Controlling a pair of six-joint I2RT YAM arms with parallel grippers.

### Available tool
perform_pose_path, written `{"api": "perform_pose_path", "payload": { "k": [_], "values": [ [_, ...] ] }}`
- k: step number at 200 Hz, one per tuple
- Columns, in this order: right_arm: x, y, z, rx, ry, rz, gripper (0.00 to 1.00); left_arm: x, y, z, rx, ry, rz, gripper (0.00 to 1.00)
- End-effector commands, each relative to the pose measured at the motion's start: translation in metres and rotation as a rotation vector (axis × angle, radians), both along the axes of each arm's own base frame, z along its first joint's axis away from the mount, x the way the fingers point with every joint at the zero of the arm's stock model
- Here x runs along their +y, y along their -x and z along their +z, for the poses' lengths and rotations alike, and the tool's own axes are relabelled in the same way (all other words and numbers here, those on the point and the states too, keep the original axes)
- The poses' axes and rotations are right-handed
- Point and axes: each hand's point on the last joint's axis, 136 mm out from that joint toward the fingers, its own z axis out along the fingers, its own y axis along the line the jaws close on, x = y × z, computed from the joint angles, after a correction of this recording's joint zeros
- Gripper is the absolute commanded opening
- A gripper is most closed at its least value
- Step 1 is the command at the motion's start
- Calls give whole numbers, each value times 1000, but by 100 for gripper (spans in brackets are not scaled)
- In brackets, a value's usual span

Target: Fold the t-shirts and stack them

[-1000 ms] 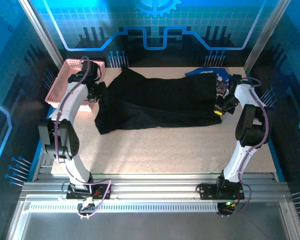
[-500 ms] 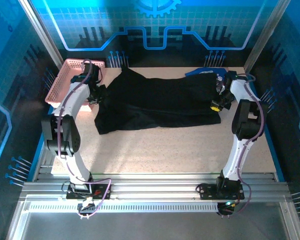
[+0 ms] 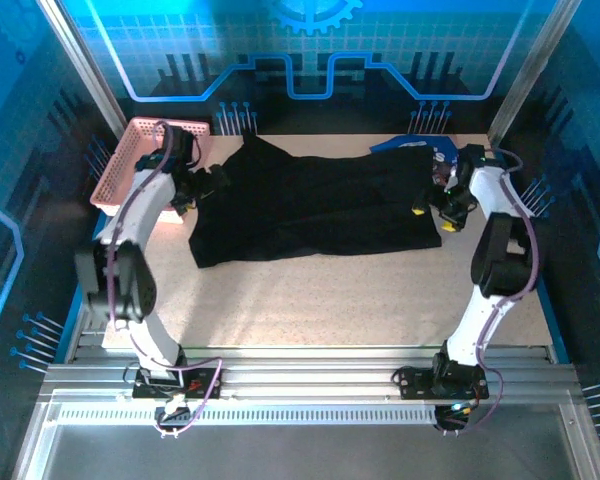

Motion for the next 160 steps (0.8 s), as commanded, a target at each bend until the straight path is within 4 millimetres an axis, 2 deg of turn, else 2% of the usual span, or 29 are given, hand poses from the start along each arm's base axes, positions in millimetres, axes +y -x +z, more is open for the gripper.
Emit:
{"api": "perform_pose_path", "payload": {
  "k": [1, 20, 30, 47, 111, 134, 160],
  "values": [
    [6, 38, 15, -14, -27, 10, 81, -13, 55, 15, 8, 114, 64, 99],
    [11, 64, 6, -2, -62, -8, 81, -20, 96, -6, 55, 165, 77, 95],
    [13, 71, -2, 0, -82, -16, 81, -21, 113, -22, 101, 168, 78, 93],
    [15, 72, -14, 11, -123, -31, 80, -23, 125, -47, 141, 180, 84, 91],
    [3, 28, -46, 0, -152, -101, 77, -23, 85, -101, 110, 242, 146, 80],
    [1, 18, -58, 9, -165, -134, 75, -22, 78, -123, 140, 244, 163, 75],
    [-5, 14, -72, 31, -161, -190, 66, -17, 74, -142, 175, 219, 175, 64]
  ]
}}
